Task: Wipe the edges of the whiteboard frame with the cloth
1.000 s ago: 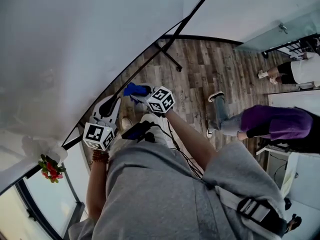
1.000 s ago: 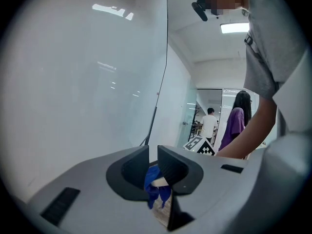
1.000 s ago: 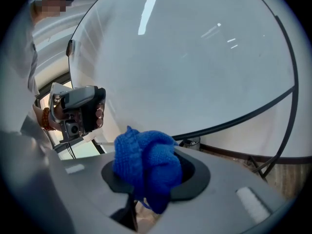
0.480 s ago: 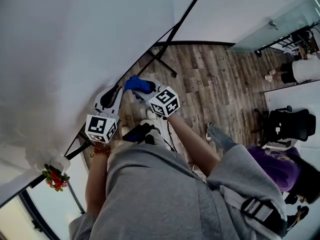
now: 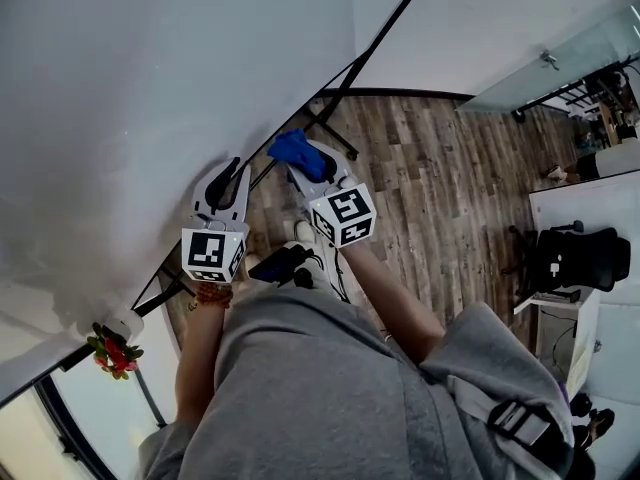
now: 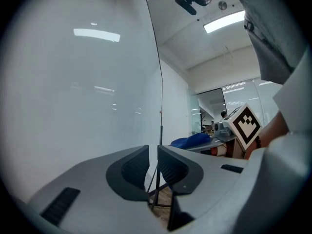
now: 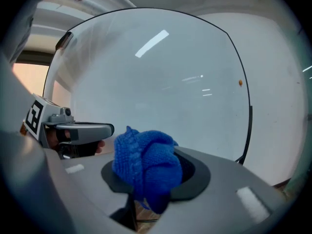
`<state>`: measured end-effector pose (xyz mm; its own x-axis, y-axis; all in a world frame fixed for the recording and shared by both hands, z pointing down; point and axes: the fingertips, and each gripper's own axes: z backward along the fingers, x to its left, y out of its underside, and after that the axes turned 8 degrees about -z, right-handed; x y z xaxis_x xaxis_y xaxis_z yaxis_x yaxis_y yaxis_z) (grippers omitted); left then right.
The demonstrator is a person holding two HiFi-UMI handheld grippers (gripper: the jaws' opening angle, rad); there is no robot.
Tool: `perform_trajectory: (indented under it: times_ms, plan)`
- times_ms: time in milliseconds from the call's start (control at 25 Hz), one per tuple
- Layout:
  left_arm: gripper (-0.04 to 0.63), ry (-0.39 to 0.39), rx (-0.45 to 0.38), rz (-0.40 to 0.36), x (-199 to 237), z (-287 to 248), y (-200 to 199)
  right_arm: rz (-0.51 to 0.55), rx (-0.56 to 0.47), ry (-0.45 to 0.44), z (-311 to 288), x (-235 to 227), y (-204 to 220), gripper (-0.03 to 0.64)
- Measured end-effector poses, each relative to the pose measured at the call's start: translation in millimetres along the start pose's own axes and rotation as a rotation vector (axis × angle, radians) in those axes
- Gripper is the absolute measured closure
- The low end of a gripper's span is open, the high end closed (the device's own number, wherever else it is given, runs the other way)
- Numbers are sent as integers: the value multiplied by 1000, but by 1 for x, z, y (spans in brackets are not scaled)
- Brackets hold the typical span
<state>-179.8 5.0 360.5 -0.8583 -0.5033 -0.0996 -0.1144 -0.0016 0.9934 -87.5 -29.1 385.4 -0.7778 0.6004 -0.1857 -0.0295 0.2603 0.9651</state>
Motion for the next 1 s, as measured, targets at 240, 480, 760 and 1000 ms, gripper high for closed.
perform_trajectory:
  times_ms: [240,480,760,1000]
  plan:
    - [536,-56,-19,-17,6,5,-5,50,-62,43,6,13,-14,472]
    - [537,-93,-11,-20,10,10,0,68,-56,80,6,22,-6,471]
    - [538,-111,25,-15,11,18,22,72,-27,46,-2,44,8,468]
    - [543,-113,18,-33,11,19,23,79,3,20,-10,61,22,466]
